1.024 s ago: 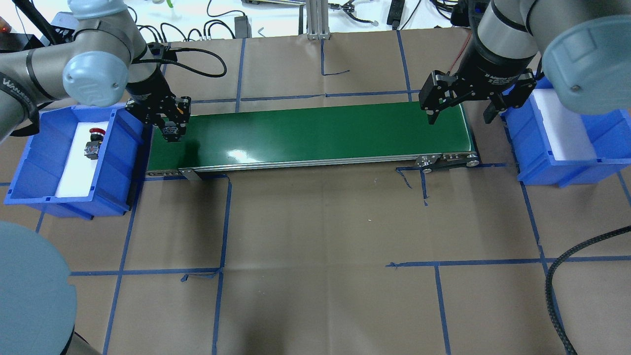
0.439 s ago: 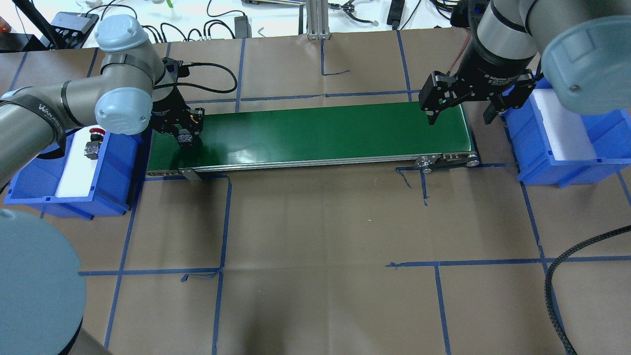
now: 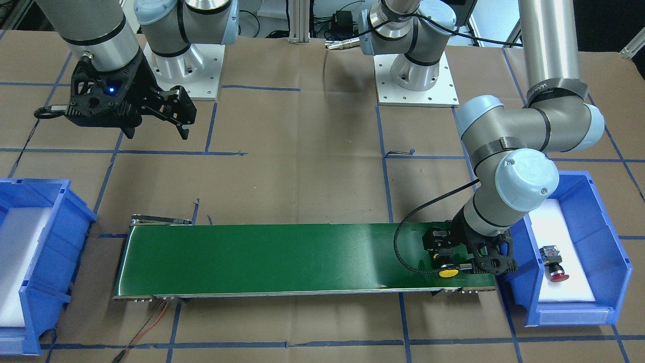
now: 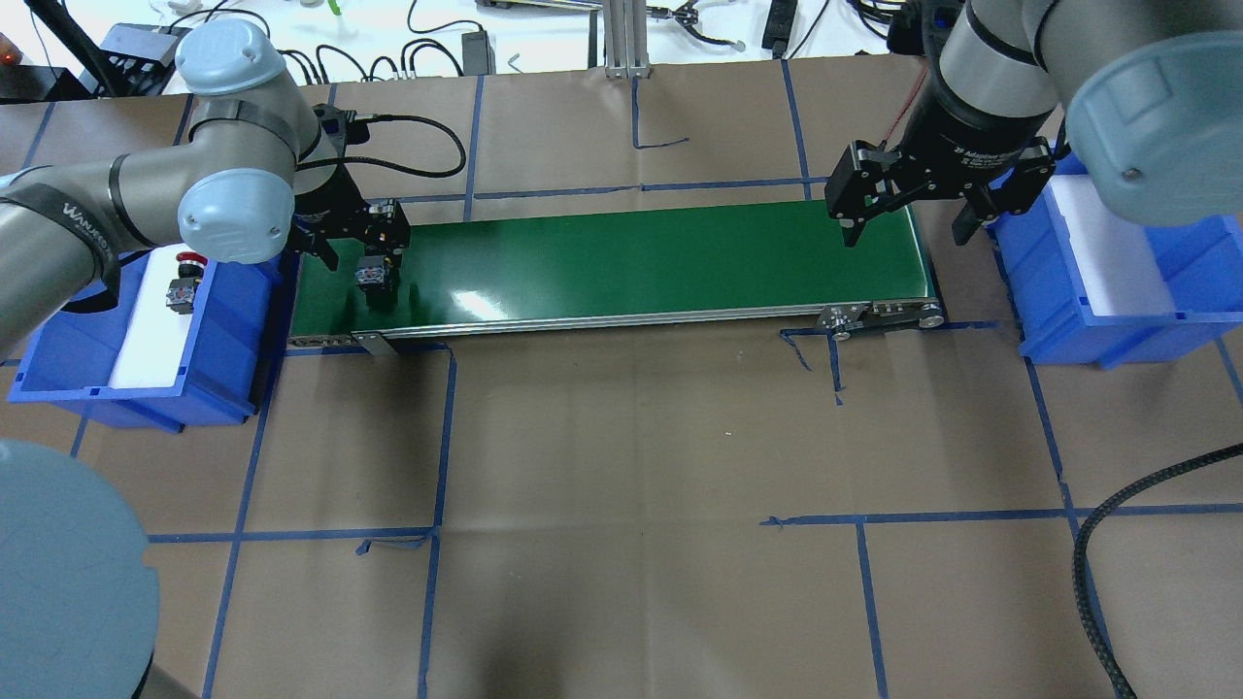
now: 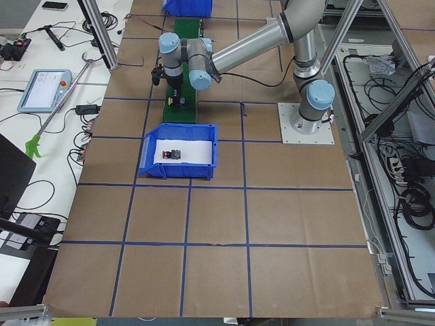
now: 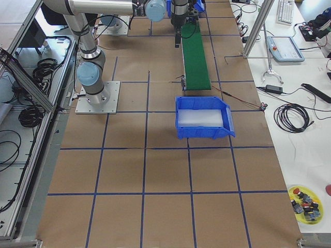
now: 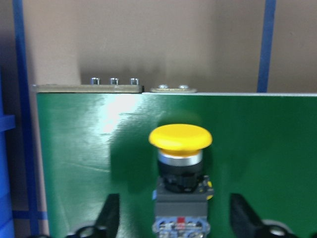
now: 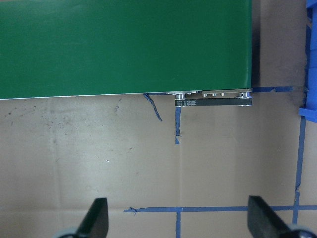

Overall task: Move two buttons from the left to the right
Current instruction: 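Open the left gripper to release the yellow button on the belt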

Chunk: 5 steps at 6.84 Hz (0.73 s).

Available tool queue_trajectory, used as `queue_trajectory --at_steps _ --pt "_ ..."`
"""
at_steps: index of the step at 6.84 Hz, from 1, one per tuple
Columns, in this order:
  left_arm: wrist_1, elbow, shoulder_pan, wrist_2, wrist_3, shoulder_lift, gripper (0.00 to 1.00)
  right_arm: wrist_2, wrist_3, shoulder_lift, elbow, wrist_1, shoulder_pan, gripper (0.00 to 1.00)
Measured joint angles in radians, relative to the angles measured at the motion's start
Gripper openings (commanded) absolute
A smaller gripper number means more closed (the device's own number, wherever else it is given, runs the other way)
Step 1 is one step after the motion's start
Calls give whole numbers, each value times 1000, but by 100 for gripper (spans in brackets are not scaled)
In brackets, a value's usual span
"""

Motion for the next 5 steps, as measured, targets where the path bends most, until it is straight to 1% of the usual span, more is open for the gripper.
queue_trajectory --at_steps 1,2,4,5 --pt "-32 20 1 1 5 24 100 0 0 -1 0 0 0 100" --pt "-101 58 3 1 11 57 100 0 0 -1 0 0 0 100" --pt "-309 176 5 2 18 117 99 -1 0 -1 1 0 0 100" --pt "-375 217 11 1 32 129 99 -1 0 -1 3 1 0 100"
